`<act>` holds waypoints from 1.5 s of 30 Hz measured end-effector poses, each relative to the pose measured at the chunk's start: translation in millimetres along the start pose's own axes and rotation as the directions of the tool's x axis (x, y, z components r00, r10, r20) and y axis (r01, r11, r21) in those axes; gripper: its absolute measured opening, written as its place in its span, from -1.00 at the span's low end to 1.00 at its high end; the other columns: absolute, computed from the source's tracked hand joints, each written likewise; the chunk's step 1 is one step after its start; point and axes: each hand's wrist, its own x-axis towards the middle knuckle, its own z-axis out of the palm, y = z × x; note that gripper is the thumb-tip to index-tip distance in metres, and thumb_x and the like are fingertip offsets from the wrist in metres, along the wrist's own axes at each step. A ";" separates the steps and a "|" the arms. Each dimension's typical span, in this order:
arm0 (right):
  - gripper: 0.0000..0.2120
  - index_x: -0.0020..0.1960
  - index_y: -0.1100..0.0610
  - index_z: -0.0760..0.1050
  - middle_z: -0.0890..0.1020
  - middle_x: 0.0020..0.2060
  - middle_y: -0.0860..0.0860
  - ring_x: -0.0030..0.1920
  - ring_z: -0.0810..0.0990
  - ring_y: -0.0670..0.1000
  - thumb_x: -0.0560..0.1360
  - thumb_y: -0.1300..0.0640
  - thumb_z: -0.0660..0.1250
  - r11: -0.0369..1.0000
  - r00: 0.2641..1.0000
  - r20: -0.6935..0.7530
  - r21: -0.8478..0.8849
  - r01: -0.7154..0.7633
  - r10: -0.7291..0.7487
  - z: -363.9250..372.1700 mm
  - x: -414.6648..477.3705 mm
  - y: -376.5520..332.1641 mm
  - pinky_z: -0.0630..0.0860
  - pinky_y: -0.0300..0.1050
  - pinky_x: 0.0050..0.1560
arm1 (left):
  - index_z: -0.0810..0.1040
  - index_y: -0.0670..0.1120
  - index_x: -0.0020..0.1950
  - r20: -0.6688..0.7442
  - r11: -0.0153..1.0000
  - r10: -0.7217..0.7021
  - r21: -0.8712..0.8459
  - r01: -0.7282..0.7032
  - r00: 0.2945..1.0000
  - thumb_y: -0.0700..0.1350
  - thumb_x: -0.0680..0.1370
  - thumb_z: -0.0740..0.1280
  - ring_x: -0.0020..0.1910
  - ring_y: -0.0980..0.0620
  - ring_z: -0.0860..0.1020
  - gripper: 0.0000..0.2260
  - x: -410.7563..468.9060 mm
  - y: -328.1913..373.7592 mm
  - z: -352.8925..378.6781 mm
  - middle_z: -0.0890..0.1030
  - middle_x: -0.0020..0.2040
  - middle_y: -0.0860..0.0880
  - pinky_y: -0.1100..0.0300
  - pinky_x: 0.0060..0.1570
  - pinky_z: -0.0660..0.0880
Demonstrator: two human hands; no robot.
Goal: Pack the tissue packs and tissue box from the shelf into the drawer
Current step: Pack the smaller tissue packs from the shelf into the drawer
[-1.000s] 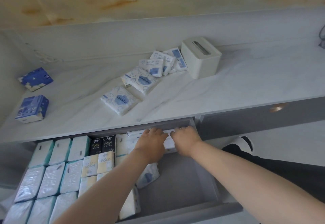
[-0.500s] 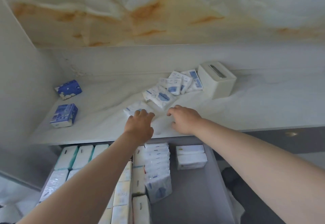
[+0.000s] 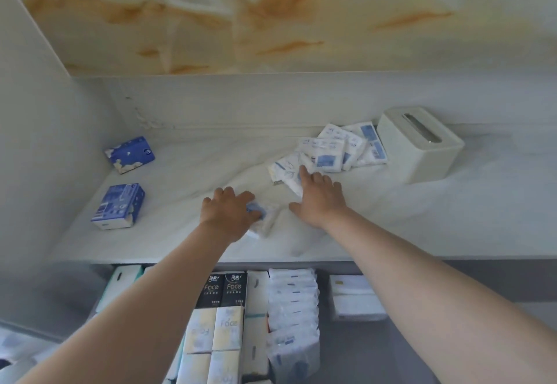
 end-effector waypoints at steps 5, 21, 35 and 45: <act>-0.52 0.33 0.11 0.35 0.35 0.24 0.15 0.20 0.38 0.18 0.45 0.05 0.35 0.997 0.997 -0.072 0.077 0.020 -0.015 -1.0 3.2 -9.1 0.39 0.03 0.07 | 0.34 -0.02 0.34 0.028 0.979 -0.166 -0.114 0.168 0.986 0.43 0.48 0.15 0.27 -0.15 0.37 -0.35 6.1 -3.0 0.9 0.39 0.28 -0.09 0.01 0.05 0.41; -0.80 -0.09 0.01 0.70 0.68 -0.04 -0.11 -0.01 0.60 -0.01 0.46 0.13 0.29 0.872 0.967 -0.101 0.417 0.256 -0.236 -5.2 -15.4 -11.5 0.51 -0.08 0.10 | 0.25 0.22 0.50 -0.130 0.909 0.233 -0.324 -0.263 0.964 0.25 0.58 0.17 0.47 -0.03 0.24 -0.51 -12.6 -1.2 7.2 0.23 0.53 0.06 -0.02 0.41 0.22; -0.65 0.40 -0.02 0.38 0.31 0.38 0.16 0.36 0.34 0.21 0.65 -0.05 0.09 0.989 0.995 0.029 0.114 0.092 -0.096 5.9 36.3 -43.1 0.29 0.14 0.30 | 0.44 0.18 0.31 -0.168 0.895 0.161 -0.391 -0.216 0.973 0.34 0.35 0.30 0.27 -0.05 0.43 -0.43 -17.0 -39.6 29.8 0.33 0.34 0.06 -0.03 0.33 0.29; -0.78 -0.06 0.09 0.54 0.46 0.11 0.09 0.02 0.54 0.10 0.42 0.38 0.37 0.838 0.979 -0.204 0.537 0.095 0.019 0.9 24.2 -40.3 0.39 -0.18 -0.03 | 0.30 0.20 0.45 -0.123 0.972 0.129 -0.179 -0.150 0.984 0.21 0.51 0.29 0.47 -0.03 0.25 -0.49 -27.6 -38.9 21.7 0.21 0.53 0.10 -0.05 0.44 0.16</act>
